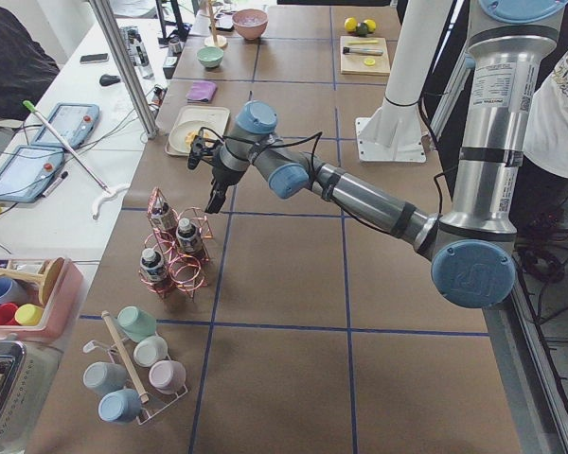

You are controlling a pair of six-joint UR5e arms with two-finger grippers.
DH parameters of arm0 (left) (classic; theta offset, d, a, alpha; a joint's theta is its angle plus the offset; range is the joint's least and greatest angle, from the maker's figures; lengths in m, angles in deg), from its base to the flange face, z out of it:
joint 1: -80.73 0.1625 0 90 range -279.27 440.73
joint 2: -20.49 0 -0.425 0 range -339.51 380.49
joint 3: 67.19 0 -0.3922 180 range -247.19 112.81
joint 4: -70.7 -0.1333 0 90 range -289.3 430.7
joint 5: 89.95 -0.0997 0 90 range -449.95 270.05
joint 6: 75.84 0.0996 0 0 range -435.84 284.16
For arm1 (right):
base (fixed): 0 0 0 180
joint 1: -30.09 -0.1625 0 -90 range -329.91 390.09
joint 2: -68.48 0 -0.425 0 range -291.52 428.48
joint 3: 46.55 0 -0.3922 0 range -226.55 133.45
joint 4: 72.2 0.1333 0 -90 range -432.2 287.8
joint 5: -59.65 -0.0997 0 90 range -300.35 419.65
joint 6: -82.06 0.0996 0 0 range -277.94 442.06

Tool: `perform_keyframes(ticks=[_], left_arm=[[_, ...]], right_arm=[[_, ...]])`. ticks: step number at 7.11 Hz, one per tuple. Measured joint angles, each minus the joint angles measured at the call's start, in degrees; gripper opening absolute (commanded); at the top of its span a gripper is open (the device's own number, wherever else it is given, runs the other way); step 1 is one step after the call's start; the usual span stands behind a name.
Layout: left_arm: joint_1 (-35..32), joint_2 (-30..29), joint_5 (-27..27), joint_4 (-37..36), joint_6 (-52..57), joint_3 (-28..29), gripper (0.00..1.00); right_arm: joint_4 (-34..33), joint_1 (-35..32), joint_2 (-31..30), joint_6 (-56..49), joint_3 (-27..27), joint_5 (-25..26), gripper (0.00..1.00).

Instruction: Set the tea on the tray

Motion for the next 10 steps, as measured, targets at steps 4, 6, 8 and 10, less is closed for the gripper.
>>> perform_keyframes(ticks=[4, 6, 8, 10], left_arm=[[1.4, -0.8, -4.2, 18.4, -3.3, 12.6, 0.96], [2.5, -2.3, -6.0, 18.5, -3.3, 14.2, 0.85], [2.8, -4.2, -6.4, 18.5, -3.2, 16.5, 0.78], [2.8, -4.9, -6.4, 18.5, -3.0, 17.6, 0.74]], right_arm=[[-0.1, 0.0, 0.0, 0.3, -0.1, -0.2, 1.00], [-0.1, 0.0, -0.1, 0.3, -0.3, -0.2, 1.00], [-0.1, 0.0, -0.1, 0.3, -0.4, -0.3, 1.00], [-0.1, 0.0, -0.1, 0.3, -0.4, -0.3, 1.00]])
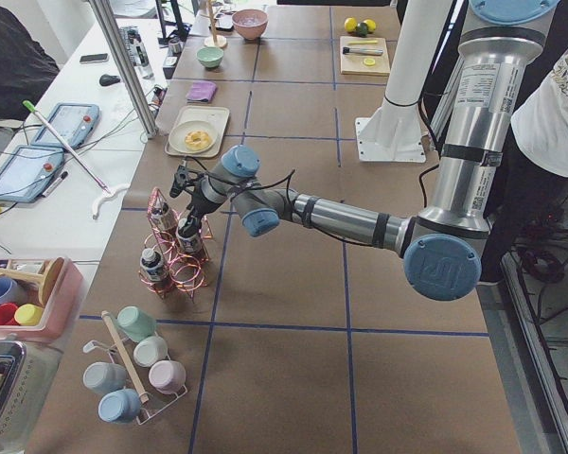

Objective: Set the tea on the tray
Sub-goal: 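Reach the left gripper down to a tea bottle in the copper rack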

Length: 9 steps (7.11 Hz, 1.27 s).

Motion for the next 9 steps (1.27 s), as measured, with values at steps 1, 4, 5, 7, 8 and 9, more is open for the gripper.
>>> perform_keyframes(ticks=[1, 4, 5, 7, 8, 9], left_arm=[[0.0, -0.3, 0.0, 0.0, 0.1, 0.4, 0.72], [0.1, -0.9, -0.1, 0.0, 0.3, 1.4, 0.70], [0.1, -1.0, -0.1, 0.0, 0.3, 1.6, 0.68], [0.0, -1.0, -0.1, 0.0, 0.3, 1.6, 0.62], [0.0, -1.0, 0.0, 0.1, 0.3, 1.6, 0.57], [-0.1, -0.9, 0.0, 0.1, 0.3, 1.6, 0.50]], right_arm=[[0.0, 0.0, 0.0, 0.0, 0.0, 0.0, 1.00], [0.0, 0.0, 0.0, 0.0, 0.1, -0.2, 1.00], [-0.1, 0.0, 0.0, 0.0, 0.1, -0.2, 1.00], [-0.1, 0.0, 0.0, 0.0, -0.1, -0.3, 1.00], [-0.1, 0.0, 0.0, 0.0, -0.1, -0.3, 1.00], [-0.1, 0.0, 0.0, 0.0, -0.1, -0.3, 1.00]])
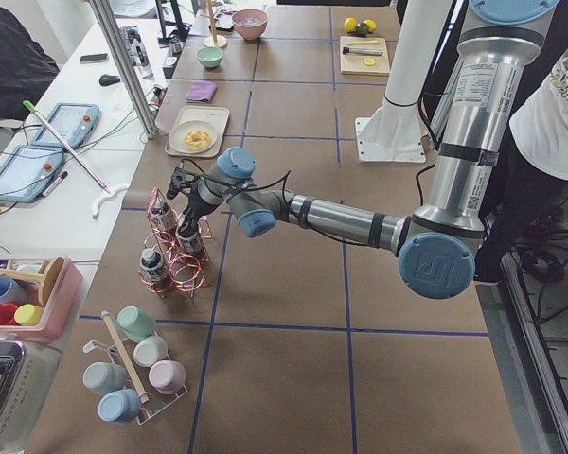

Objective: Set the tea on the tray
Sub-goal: 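Reach the left gripper down to a tea bottle in the copper rack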

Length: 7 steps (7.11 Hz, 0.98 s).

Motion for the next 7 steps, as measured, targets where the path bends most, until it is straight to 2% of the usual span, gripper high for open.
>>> perform_keyframes(ticks=[3, 4, 5, 6, 7], left_arm=[[-0.4, 0.0, 0.0, 0.0, 0.1, -0.1, 0.46], [-0.4, 0.0, 0.0, 0.0, 0.1, -0.1, 0.41], [-0.4, 0.0, 0.0, 0.0, 0.0, -0.1, 0.30], [-0.4, 0.0, 0.0, 0.0, 0.0, -0.2, 0.14], [-0.6, 0.0, 0.0, 0.0, 0.0, -0.2, 0.04]], right_arm=[[0.0, 0.0, -0.1, 0.0, 0.0, -0.2, 1.00], [0.0, 0.0, -0.1, 0.0, 0.0, -0.2, 1.00], [0.0, 0.0, -0.1, 0.0, 0.0, -0.1, 1.00], [0.0, 0.0, -0.1, 0.0, 0.0, -0.1, 1.00], [0.0, 0.0, -0.2, 0.0, 0.0, -0.1, 1.00]])
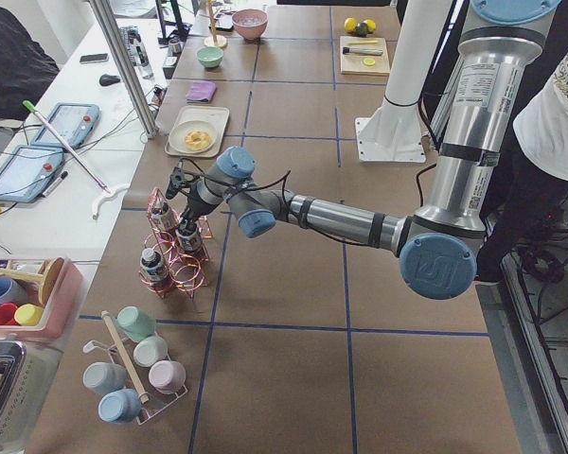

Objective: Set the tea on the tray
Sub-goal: 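Reach the left gripper down to a tea bottle in the copper rack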

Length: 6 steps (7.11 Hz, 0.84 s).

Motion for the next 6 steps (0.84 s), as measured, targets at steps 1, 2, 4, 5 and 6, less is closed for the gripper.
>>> perform_keyframes(ticks=[1, 2, 4, 5, 6], left_arm=[[-0.3, 0.0, 0.0, 0.0, 0.0, -0.2, 0.02], [-0.9, 0.0, 0.1, -0.3, 0.0, -0.7, 0.02], [-2.1, 0.0, 0.4, -2.9, 0.0, -3.1, 0.02], [-2.6, 0.0, 0.5, -5.1, 0.0, -5.0, 0.02], [-3.0, 0.1, 0.5, -7.6, 0.0, -7.0, 0.02]], right_arm=[[0.0, 0.0, 0.0, 0.0, 0.0, 0.0, 1.00], [0.0, 0.0, -0.1, 0.0, 0.0, -0.1, 1.00], [0.0, 0.0, -0.1, 0.0, 0.1, -0.1, 1.00], [0.0, 0.0, -0.1, 0.0, 0.0, -0.1, 1.00], [0.0, 0.0, -0.1, 0.0, 0.0, -0.1, 1.00]])
